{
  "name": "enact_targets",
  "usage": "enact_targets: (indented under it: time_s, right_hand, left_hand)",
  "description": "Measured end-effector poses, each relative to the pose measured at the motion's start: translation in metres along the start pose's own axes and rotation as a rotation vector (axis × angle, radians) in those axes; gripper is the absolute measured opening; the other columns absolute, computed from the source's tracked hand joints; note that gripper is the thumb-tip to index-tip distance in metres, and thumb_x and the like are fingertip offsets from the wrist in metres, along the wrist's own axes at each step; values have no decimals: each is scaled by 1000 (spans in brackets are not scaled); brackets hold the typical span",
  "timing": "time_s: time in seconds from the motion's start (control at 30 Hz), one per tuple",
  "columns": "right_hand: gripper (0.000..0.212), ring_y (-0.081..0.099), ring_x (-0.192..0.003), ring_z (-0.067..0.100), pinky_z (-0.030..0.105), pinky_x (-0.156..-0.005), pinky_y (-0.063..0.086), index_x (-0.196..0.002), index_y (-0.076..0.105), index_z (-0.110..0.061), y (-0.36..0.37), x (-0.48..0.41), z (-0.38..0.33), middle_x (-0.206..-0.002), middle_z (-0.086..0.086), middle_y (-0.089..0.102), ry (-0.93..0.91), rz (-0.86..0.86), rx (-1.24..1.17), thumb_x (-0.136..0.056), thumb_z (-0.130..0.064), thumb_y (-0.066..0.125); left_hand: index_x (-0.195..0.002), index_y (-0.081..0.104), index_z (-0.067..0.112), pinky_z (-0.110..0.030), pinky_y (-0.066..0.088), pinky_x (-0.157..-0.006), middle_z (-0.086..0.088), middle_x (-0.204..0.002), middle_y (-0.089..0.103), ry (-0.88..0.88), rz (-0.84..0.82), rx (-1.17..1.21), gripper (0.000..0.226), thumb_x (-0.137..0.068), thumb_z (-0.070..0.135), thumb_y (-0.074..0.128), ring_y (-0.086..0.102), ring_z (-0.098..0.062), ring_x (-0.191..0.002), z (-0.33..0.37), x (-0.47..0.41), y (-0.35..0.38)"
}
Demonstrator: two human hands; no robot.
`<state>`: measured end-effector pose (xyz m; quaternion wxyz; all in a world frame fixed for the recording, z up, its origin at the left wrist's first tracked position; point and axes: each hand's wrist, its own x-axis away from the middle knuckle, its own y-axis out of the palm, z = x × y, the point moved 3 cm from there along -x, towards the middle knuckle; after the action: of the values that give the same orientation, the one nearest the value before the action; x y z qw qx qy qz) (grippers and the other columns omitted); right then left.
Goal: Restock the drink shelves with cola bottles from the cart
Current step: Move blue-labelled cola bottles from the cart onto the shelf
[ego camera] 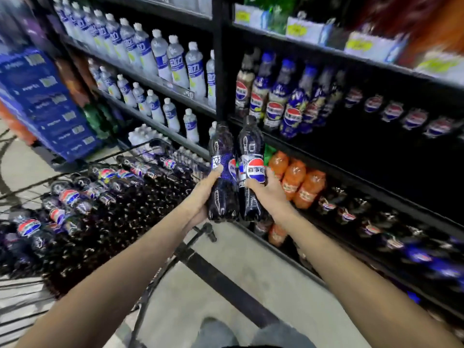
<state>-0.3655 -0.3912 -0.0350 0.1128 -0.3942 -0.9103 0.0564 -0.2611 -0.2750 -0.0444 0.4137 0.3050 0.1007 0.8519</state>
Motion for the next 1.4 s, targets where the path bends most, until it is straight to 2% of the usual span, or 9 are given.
enact_targets:
  time_s: [0.13,0.27,0.47,0.67,1.0,1.1,1.2,1.3,1.4]
  right_hand:
    - [38,58,-71,-13,2,-61,40,-120,55,-13,-69,29,15,-98,-7,65,-11,77,-26,-84,-10,65]
    - [29,59,-67,-17,0,-57,40,-107,56,-20,-145,64,29,-91,-14,63,-32,134,-70,-84,-5,65]
    - [38,55,-83,-5,3,-58,42,-119,48,-21,-262,117,57,-98,-14,57,9,206,-13,-86,-18,67]
    - [41,56,-85,-3,7,-60,43,-122,49,-19,-360,154,89,-102,-9,59,53,315,0,-86,-18,67]
    - [41,58,-78,-10,0,-58,41,-112,48,-27,-454,150,131,-98,-13,60,97,456,-48,-82,-11,71]
    - [46,58,-81,-9,0,-61,42,-115,45,-28,-472,131,135,-103,-10,60,105,464,-32,-82,-11,73]
    - [51,56,-89,-5,0,-63,42,-119,43,-26,-487,104,137,-114,-3,57,92,482,3,-82,-10,74]
    - [55,58,-99,7,5,-74,44,-126,46,-15,-503,72,136,-125,6,54,103,514,76,-80,-10,76]
    - [57,58,-108,17,24,-91,47,-127,46,-11,-515,46,139,-128,11,51,120,558,119,-79,-12,78]
  left_hand:
    - [-124,61,11,-35,59,-77,-12,-113,70,8,-107,-53,55,-79,42,60,70,-24,-99,-26,2,66]
    - [-122,64,11,-44,50,-96,-15,-117,68,-9,-105,-133,55,-79,44,64,65,-30,-107,-65,7,134]
    - [-115,65,8,-32,58,-66,-11,-94,74,-97,-148,-128,41,-89,40,59,72,-23,-79,-138,25,245]
    - [-123,61,9,-45,50,-96,-16,-119,67,-199,-329,-167,64,-71,46,69,64,-32,-110,-197,28,336]
    - [-110,64,14,-19,55,-58,2,-92,76,-142,-426,-449,26,-88,28,68,72,-11,-83,-226,-26,425]
    - [-118,60,14,-29,56,-81,-6,-109,72,-95,-446,-545,30,-90,22,64,69,-17,-98,-221,-56,442]
    - [-124,56,20,-44,42,-105,-4,-122,65,-25,-443,-710,34,-91,24,63,59,-20,-115,-211,-88,458]
    - [-124,53,19,-32,47,-99,0,-115,66,107,-470,-847,34,-91,20,62,61,-15,-109,-198,-119,475]
    - [-130,48,21,-11,45,-79,8,-110,65,186,-514,-948,44,-89,20,64,60,-1,-100,-188,-146,489]
